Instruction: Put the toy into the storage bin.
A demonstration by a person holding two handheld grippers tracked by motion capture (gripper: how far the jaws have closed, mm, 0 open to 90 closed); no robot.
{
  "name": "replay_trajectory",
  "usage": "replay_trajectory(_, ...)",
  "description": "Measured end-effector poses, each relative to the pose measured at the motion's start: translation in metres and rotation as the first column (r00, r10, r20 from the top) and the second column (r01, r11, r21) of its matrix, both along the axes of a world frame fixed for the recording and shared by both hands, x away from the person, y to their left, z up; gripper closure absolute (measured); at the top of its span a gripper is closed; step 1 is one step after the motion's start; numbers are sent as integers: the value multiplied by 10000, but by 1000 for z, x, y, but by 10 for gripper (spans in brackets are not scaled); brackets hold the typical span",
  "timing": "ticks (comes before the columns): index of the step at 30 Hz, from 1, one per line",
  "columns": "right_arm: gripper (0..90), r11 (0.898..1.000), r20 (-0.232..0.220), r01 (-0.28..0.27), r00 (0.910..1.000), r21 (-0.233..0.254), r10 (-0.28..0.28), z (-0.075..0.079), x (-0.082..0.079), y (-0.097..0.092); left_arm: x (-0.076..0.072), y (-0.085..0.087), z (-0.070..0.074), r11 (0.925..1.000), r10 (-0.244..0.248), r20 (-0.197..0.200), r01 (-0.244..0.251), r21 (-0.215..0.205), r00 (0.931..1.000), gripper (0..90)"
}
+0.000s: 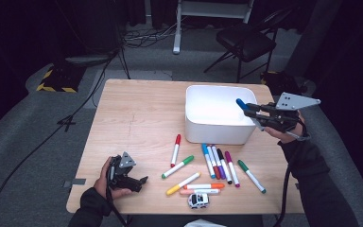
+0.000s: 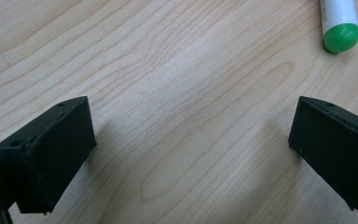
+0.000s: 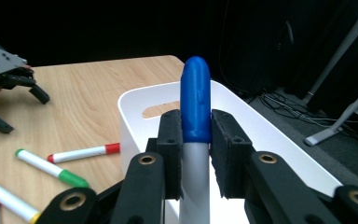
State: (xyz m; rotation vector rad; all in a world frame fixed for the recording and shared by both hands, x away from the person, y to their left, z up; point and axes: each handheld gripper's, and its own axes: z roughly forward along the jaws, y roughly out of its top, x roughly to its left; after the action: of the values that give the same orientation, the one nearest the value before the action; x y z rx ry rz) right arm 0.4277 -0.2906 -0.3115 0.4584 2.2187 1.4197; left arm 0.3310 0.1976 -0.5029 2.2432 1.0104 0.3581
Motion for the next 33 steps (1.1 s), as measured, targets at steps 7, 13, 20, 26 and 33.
replay_trajectory(7, 751, 9999, -176, 170, 9997, -19, -170, -2, 16, 4, 0, 0, 0, 10000, 3, 8, -3, -2, 10000, 6)
replay_trajectory(13, 751, 9979, -386, 431, 9982, -480, -449, -9, 34, 13, 0, 0, 0, 10000, 10, 37, -10, 0, 10000, 6)
replay_trajectory(20, 750, 9936, -542, 514, 9969, -1006, -570, -19, 51, 21, 0, 0, 0, 10000, 13, 25, -13, 1, 10000, 6)
replay_trajectory(26, 750, 9892, -820, 611, 9940, -1334, -725, -28, 64, 26, 0, 0, 0, 10000, -1, 9, 1, 1, 10000, 6)
replay_trajectory(33, 750, 9821, -1083, 592, 9909, -1786, -795, -36, 72, 30, 0, 0, 0, 10000, 1, 13, -1, 7, 10000, 6)
